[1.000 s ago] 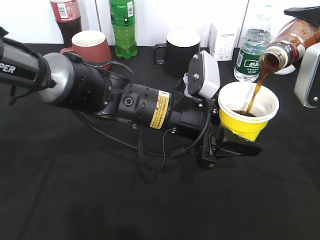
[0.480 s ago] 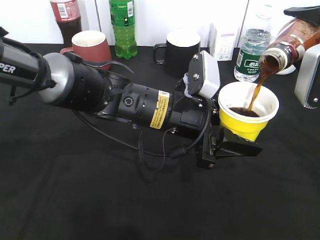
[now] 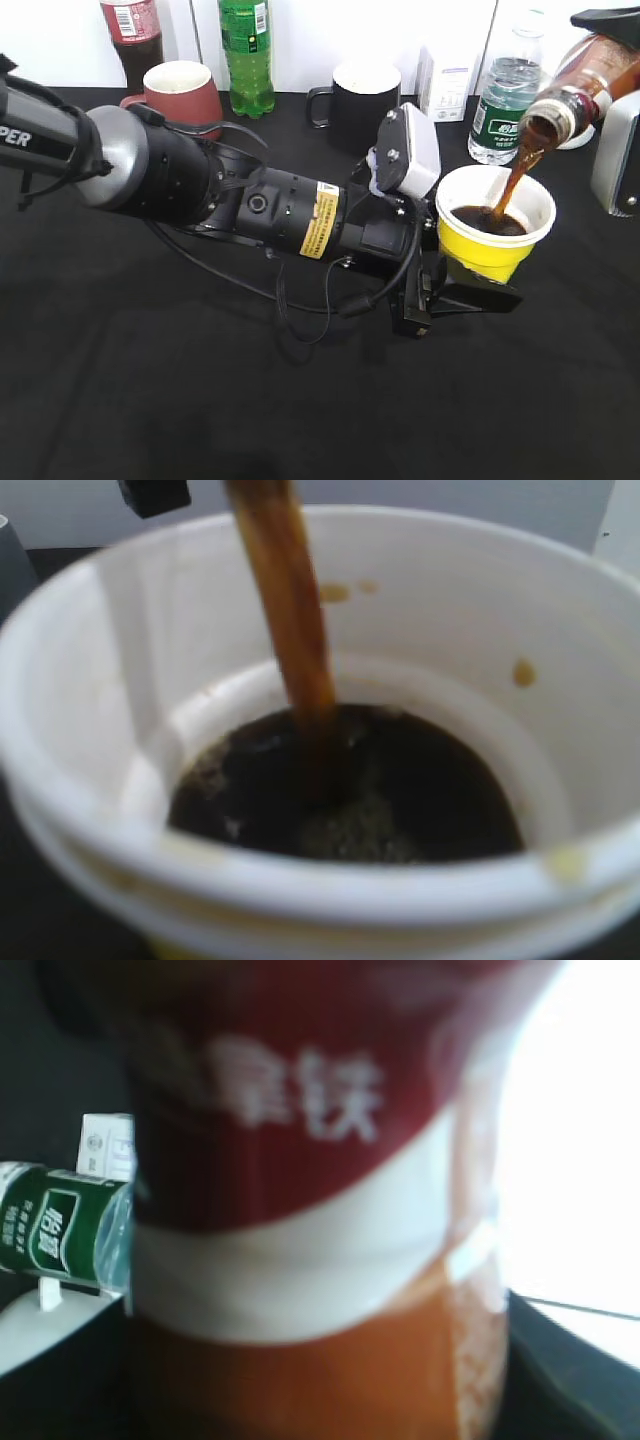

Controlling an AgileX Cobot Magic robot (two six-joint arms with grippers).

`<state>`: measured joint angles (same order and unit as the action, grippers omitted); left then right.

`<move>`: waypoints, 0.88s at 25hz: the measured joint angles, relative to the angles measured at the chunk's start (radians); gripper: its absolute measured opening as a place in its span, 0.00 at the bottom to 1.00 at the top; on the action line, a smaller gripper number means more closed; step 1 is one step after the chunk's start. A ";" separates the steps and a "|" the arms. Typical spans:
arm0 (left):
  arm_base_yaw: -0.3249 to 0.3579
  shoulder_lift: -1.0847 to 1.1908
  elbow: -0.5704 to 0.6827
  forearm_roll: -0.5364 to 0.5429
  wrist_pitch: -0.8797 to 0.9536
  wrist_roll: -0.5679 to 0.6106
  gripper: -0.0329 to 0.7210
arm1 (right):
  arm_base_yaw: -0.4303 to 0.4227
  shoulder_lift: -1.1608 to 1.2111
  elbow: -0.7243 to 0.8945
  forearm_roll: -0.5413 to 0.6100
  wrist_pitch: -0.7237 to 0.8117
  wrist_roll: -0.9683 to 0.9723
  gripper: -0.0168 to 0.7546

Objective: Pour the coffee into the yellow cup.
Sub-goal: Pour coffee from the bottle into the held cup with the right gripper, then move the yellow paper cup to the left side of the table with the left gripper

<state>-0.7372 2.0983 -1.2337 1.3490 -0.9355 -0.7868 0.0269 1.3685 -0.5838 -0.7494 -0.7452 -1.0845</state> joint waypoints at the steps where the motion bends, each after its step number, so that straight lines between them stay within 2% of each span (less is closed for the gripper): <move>1: 0.000 0.000 0.000 -0.006 0.002 0.000 0.62 | 0.000 0.000 0.000 0.000 0.000 0.046 0.71; 4: 0.000 0.000 0.000 -0.054 0.018 0.000 0.62 | 0.000 0.000 0.000 -0.003 -0.001 0.259 0.71; 6: 0.000 0.000 0.000 -0.125 0.039 0.000 0.62 | 0.000 0.000 0.000 -0.004 -0.002 0.456 0.71; 8: 0.005 0.000 0.000 -0.146 0.051 0.000 0.62 | 0.000 0.000 0.000 -0.004 -0.002 0.675 0.71; 14: 0.103 0.000 0.000 -0.167 0.061 0.000 0.62 | 0.000 0.000 0.000 -0.003 -0.002 1.387 0.71; 16: 0.155 0.000 0.000 -0.183 0.061 0.000 0.62 | 0.000 0.000 0.000 -0.002 -0.002 1.456 0.71; 22: 0.312 0.000 0.002 -0.197 0.201 0.000 0.62 | 0.000 0.000 0.000 -0.002 -0.003 1.466 0.71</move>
<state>-0.4254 2.0983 -1.2314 1.1518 -0.7344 -0.7868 0.0269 1.3685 -0.5838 -0.7517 -0.7484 0.3812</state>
